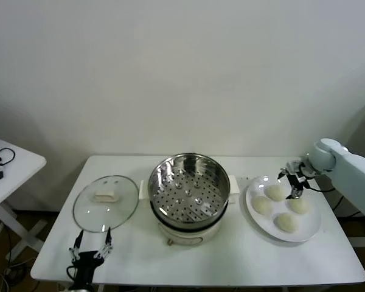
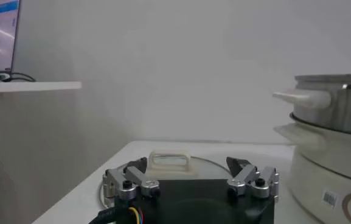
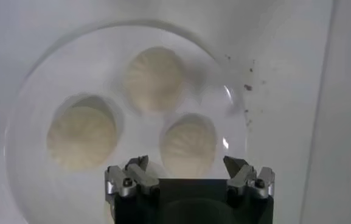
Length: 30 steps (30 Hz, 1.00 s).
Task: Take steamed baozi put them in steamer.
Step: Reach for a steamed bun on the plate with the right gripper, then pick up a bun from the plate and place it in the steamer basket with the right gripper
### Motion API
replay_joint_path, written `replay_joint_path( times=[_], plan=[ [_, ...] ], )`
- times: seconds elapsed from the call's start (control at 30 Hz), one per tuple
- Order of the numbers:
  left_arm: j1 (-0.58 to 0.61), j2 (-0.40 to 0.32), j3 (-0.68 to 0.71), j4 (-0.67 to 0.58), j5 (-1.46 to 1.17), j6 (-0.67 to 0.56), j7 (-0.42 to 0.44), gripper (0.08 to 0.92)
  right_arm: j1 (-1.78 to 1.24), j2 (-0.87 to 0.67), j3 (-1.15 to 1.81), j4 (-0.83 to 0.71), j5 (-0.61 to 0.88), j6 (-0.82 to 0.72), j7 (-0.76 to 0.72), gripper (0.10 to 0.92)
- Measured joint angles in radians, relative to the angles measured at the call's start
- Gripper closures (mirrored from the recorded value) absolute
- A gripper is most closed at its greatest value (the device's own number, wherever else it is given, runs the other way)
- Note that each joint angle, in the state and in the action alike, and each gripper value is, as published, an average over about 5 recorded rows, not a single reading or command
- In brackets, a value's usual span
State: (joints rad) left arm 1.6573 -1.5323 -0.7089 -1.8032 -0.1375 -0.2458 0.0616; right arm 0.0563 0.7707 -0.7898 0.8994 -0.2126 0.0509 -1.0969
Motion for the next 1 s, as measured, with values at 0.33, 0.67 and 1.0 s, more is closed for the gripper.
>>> replay_joint_path(
  times=[0.33, 0.67, 1.0],
  plan=[
    [-0.003, 0.001, -0.003, 0.015, 0.003, -0.002, 0.001, 0.177, -0.002, 0.099, 0.011, -0.144, -0.046, 0.028, -0.013, 0.203],
    [-0.005, 0.010, -0.005, 0.018, 0.003, 0.002, 0.001, 0.177, -0.018, 0.146, 0.056, -0.219, -0.070, 0.037, -0.026, 0.368],
    [-0.006, 0.013, -0.008, 0.014, 0.003, 0.005, 0.001, 0.177, 0.005, 0.144, 0.043, -0.216, -0.052, 0.054, -0.047, 0.465]
  ],
)
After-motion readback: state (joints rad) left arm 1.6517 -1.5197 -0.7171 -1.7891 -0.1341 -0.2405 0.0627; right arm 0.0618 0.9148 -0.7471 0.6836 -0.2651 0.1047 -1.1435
